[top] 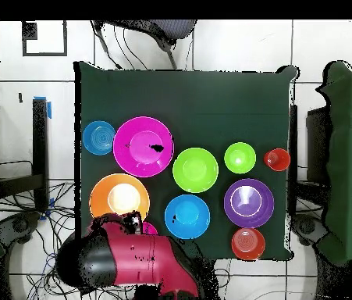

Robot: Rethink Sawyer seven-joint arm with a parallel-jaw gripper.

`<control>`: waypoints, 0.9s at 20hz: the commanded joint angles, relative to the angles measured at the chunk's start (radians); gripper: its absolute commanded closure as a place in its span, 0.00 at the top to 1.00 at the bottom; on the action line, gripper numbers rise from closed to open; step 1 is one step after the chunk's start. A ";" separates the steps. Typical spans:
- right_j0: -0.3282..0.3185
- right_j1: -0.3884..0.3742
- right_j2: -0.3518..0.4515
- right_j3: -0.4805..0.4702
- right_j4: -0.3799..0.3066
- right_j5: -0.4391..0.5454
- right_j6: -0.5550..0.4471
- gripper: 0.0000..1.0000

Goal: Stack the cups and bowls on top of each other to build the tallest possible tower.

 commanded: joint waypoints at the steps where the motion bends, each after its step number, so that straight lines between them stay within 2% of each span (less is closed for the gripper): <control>1: -0.006 0.206 -0.028 -0.027 -0.091 -0.141 0.179 1.00; 9: -0.020 0.380 -0.046 -0.108 -0.107 -0.270 0.149 1.00; 13: -0.030 0.439 -0.050 -0.104 -0.117 -0.353 0.147 1.00; 18: -0.021 0.508 -0.076 -0.156 -0.115 -0.374 0.138 1.00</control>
